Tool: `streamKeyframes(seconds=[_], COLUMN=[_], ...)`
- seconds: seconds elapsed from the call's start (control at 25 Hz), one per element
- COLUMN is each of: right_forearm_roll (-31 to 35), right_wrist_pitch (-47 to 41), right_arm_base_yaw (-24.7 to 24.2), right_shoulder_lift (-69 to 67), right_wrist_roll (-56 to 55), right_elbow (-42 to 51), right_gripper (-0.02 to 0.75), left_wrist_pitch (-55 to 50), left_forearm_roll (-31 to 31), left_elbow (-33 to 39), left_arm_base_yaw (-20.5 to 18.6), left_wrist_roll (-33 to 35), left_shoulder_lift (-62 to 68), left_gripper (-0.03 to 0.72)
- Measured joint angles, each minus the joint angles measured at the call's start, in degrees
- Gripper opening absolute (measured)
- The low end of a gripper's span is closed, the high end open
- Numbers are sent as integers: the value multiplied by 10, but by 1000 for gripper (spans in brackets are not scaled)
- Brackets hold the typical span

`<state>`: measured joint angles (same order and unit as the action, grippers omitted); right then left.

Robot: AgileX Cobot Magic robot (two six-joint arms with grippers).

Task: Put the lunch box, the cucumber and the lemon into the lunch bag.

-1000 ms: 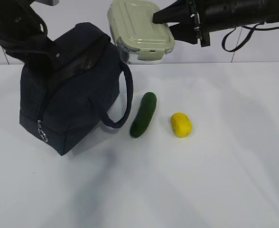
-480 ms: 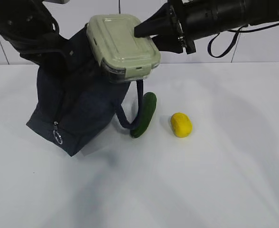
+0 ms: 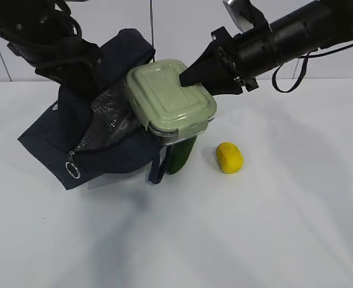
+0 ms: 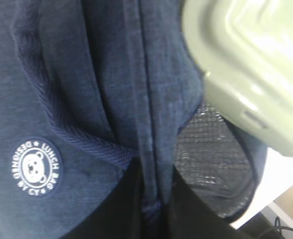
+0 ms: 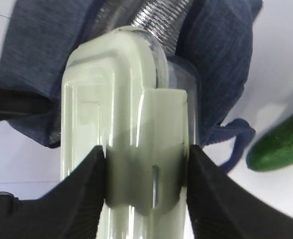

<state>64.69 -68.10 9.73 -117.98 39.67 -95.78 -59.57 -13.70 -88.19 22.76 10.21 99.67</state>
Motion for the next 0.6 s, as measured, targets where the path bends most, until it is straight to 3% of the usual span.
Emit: streamKeyframes(seconds=[0.36,0.6], right_forearm_roll=[23,95], right_wrist_pitch=[1,4], right_arm_base_yaw=[4,21], right_shoulder_lift=[-47,-88], right_wrist_roll=[1,31], right_elbow=[1,1], right_gripper=[363,363], left_wrist_pitch=[3,-12], left_forearm_roll=[-33,-47], left_elbow=[0,0], left_arm_base_yaw=[0,0], left_wrist_roll=[1,5], left_shoulder_lift=[0,0], left_gripper=[23,23])
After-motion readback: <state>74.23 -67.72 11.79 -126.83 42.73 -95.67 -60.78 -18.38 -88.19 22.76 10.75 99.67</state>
